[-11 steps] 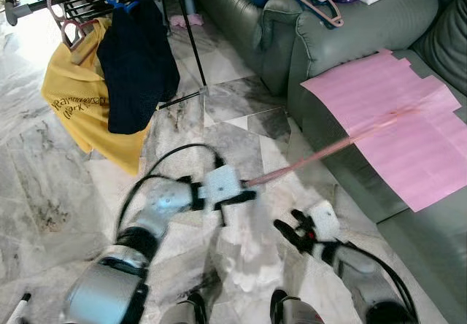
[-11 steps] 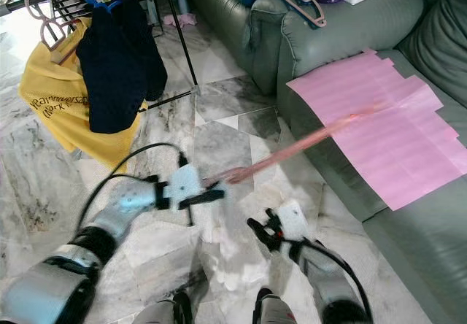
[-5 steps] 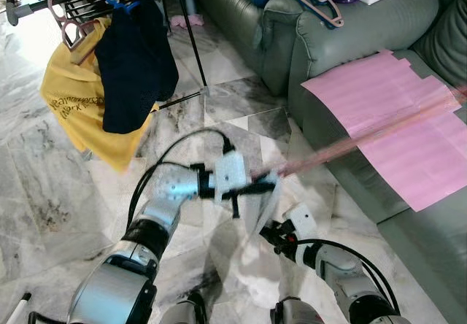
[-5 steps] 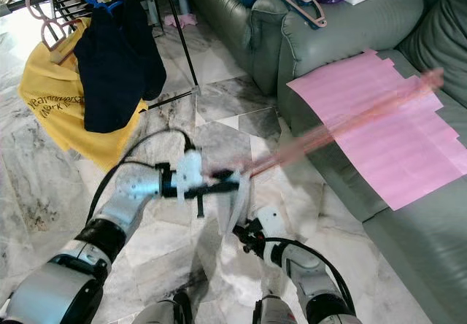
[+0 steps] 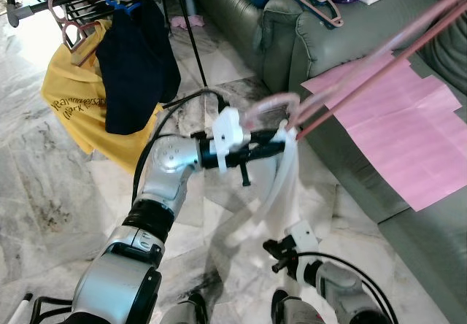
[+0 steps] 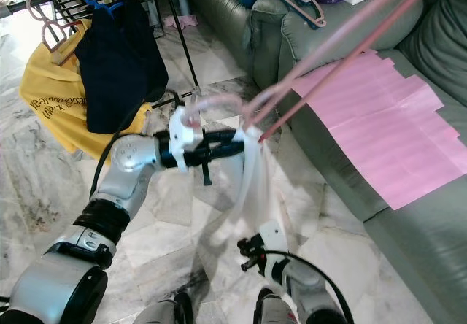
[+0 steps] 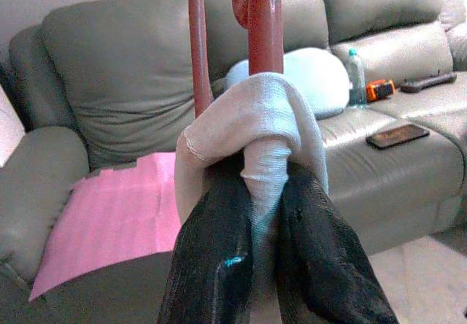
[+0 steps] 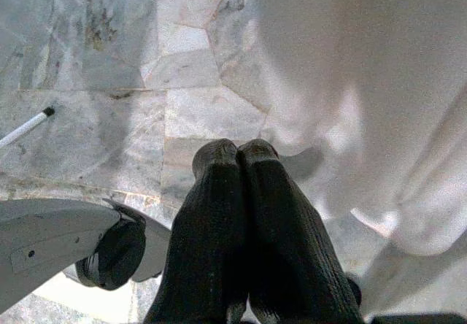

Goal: Hang hanger

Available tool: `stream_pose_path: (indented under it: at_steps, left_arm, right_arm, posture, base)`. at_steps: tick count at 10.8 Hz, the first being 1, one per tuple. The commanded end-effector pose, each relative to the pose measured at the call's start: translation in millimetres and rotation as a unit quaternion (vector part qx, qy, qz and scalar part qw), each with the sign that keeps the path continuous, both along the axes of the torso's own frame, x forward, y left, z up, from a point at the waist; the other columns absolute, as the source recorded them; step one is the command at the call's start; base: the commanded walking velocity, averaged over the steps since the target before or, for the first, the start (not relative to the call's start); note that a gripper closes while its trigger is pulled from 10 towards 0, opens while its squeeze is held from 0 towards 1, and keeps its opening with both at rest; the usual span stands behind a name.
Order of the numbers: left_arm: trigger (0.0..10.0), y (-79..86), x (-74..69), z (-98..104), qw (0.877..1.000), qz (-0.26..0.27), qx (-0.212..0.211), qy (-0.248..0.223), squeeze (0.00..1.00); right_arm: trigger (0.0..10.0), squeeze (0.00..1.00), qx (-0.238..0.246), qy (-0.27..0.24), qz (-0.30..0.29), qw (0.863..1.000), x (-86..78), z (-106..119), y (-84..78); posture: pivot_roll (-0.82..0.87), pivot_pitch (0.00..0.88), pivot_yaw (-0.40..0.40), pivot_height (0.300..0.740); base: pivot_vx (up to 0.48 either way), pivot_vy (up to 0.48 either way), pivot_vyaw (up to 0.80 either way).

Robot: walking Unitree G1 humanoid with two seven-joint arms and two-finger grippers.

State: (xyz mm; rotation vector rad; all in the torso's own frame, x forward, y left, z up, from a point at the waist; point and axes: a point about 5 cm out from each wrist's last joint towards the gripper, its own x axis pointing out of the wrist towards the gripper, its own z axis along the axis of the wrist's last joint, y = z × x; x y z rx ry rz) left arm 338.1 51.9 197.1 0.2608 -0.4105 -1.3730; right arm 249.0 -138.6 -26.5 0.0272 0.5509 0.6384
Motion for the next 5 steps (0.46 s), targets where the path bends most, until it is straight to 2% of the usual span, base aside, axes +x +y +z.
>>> stream_pose_path:
  at_steps: [1, 2, 3, 4, 5]
  left_arm:
    - [10.0, 1.2, -0.6, 8.4, 1.0, -0.007, -0.007, -0.013, 0.0]
    - [10.0, 3.5, 0.7, 6.4, 1.0, -0.005, -0.001, -0.004, 0.0]
    - [10.0, 8.1, 3.1, 2.3, 1.0, 0.006, 0.013, 0.0, 0.0]
    - [10.0, 13.0, 5.2, -1.6, 1.0, 0.016, 0.024, 0.006, 0.0]
    - [10.0, 19.4, 8.7, -8.6, 0.999, 0.032, 0.039, 0.018, 0.0]
  right_arm:
    - [0.0, 0.0, -0.004, 0.012, -0.003, 1.0, -7.4, -6.4, 0.4]
    - [6.9, 0.0, -0.01, -0.012, -0.017, 1.0, -3.4, -1.8, -6.0]
    - [10.0, 1.0, 0.02, -0.031, -0.019, 0.999, -1.7, 5.1, -10.1]
    - [10.0, 1.0, 0.005, -0.046, 0.001, 0.999, -5.7, 7.5, -18.8]
    - [10.0, 1.0, -0.021, -0.044, 0.041, 0.998, -16.2, 8.6, -36.2]
  posture:
    - [-0.14, 0.209, 0.094, 0.74]
    - [-0.14, 0.212, 0.097, 0.74]
    - [-0.14, 0.217, 0.099, 0.74]
    - [-0.14, 0.221, 0.102, 0.74]
    - [-0.14, 0.226, 0.111, 0.74]
  base:
    - [0.0, 0.0, 0.0]
    - [0.0, 0.0, 0.0]
    - [0.0, 0.0, 0.0]
    - [0.0, 0.0, 0.0]
    - [0.0, 0.0, 0.0]
